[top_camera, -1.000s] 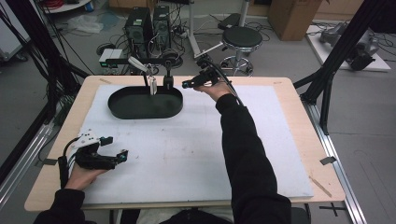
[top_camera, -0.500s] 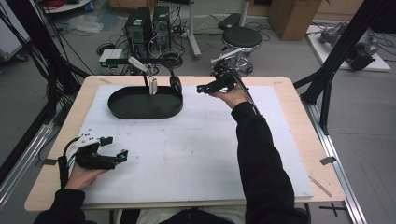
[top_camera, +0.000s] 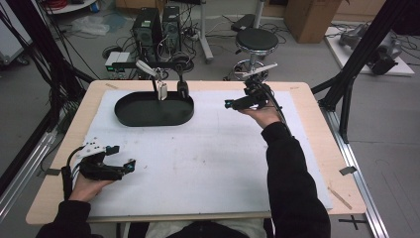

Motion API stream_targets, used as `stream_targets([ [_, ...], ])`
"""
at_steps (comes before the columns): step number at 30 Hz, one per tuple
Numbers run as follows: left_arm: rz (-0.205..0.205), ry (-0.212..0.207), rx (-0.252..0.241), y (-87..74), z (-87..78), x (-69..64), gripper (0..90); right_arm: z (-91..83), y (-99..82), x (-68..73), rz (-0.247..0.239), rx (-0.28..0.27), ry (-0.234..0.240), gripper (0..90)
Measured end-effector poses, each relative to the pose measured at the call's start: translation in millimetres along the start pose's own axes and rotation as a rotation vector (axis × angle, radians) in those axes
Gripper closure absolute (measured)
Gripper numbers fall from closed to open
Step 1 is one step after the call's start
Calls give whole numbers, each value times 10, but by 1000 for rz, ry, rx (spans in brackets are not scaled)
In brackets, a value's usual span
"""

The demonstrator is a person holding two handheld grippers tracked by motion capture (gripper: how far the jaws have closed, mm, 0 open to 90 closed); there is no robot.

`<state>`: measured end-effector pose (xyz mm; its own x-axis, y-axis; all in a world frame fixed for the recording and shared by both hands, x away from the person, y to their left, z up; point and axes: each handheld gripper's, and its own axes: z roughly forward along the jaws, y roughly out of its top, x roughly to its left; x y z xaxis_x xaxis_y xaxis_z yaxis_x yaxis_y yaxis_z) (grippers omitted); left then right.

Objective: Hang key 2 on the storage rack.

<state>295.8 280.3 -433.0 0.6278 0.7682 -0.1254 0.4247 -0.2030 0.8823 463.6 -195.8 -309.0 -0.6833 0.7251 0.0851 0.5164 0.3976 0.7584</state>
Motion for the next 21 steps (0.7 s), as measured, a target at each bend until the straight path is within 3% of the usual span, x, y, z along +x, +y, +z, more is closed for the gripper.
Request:
stream_targets([
  [14, -2, 5, 4, -5, 0, 6, 83, -204, -443, -120, 26, -16, -43, 8],
  [21, -2, 6, 6, -6, 1, 5, 83, -246, -652, -149, 35, -32, -28, 9],
])
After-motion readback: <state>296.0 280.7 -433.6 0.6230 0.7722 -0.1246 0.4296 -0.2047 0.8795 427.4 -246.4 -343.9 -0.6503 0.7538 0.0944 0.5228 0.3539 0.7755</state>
